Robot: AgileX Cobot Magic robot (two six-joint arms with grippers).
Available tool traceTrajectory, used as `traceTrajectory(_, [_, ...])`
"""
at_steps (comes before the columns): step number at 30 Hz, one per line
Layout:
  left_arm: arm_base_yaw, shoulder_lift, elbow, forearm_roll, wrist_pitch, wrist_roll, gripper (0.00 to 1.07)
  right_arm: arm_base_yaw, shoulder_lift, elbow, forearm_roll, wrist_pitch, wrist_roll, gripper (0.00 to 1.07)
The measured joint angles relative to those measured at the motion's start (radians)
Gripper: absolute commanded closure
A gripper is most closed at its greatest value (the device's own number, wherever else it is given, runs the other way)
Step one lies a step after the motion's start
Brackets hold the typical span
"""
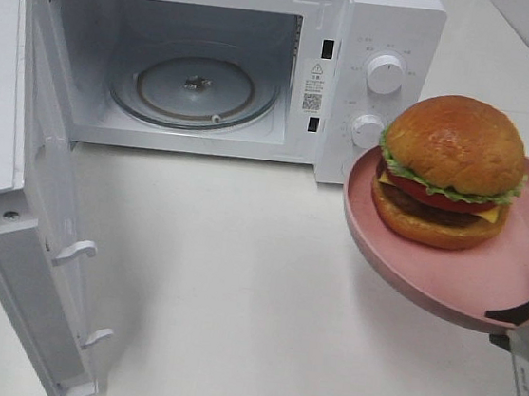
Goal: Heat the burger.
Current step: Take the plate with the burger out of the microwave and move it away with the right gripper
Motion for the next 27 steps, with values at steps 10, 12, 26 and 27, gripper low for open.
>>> traceTrajectory(10, [0.0, 0.0, 0.0, 0.0, 0.0, 0.0, 0.06, 0.0, -0.102, 0.026, -0.107, 0.129, 0.221, 1.07])
traceTrajectory(12, [0.0, 0.0, 0.0, 0.0, 0.0, 0.0, 0.06, 0.0, -0.103, 0.03, -0.15, 0.149, 0.283, 1.07])
traceTrajectory(26, [0.0, 0.0, 0.0, 0.0, 0.0, 0.0, 0.06, 0.0, -0.101, 0.031, -0.305, 0.243, 0.619, 1.07])
traceTrajectory(27, [0.0, 0.0, 0.0, 0.0, 0.0, 0.0, 0.06, 0.0, -0.101, 0.031, -0.305, 0.243, 0.619, 1.07])
